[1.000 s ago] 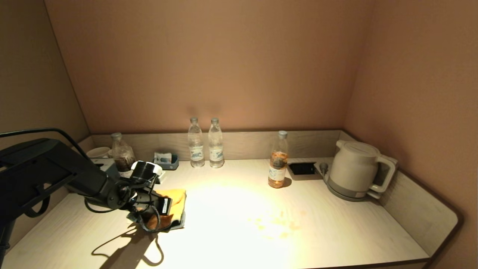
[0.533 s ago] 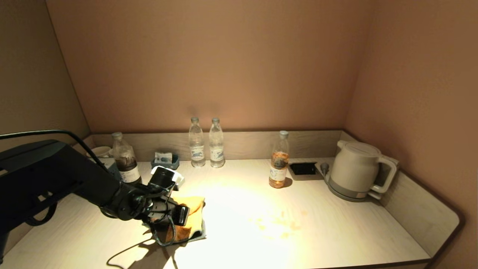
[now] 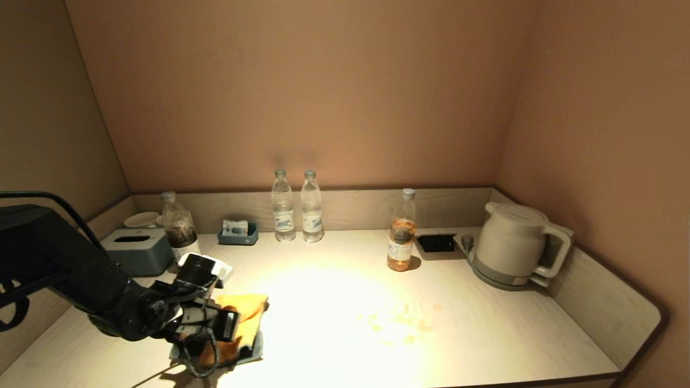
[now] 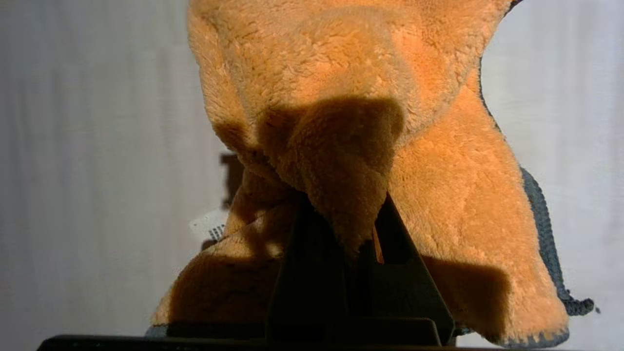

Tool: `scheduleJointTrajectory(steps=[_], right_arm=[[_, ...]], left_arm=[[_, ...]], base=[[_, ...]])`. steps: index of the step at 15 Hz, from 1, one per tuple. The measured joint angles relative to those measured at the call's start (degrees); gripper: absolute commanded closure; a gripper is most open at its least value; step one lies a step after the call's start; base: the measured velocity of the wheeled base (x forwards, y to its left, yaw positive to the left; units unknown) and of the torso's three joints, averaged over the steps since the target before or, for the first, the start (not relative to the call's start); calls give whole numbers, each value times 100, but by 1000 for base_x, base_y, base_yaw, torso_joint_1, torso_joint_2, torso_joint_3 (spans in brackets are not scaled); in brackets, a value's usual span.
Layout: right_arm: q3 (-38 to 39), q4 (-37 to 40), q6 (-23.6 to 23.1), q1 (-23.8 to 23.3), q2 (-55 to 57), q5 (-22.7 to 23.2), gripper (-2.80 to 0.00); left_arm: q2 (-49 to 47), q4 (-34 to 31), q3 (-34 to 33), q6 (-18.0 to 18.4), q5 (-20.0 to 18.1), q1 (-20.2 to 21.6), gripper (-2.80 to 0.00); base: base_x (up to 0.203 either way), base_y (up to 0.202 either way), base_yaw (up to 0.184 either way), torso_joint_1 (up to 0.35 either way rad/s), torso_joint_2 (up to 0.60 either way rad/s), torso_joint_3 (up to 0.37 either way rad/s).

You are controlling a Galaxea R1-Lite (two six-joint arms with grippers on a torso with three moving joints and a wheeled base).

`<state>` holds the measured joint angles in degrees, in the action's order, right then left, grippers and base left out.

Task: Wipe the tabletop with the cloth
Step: Sweep the stains on the table

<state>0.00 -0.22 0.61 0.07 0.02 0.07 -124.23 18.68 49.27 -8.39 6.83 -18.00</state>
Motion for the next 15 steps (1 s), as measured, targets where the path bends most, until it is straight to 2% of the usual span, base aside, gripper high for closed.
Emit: scheduleJointTrajectory(steps=[3,5,9,12,15], right_arm=[[0,3,2,2,0,-1,0],[0,-5,1,-5,0,1,0],[0,-5,-1,-7,0,2,0],[0,-2,1,2,0,0,0],[0,-5,2,2,0,0,0]], left_arm=[[-56,72,-40,243,63,632,0],[-107,77,13,282,74,796,0],[-630,8,974,447,80,1213,0],[-1093,-64,1754,637,76,1246,0],[-1273,3,1947,714,77,970,0]], base=[[0,0,0,0,0,0],[0,0,0,0,0,0],[0,0,0,0,0,0],[0,0,0,0,0,0],[0,0,0,0,0,0]])
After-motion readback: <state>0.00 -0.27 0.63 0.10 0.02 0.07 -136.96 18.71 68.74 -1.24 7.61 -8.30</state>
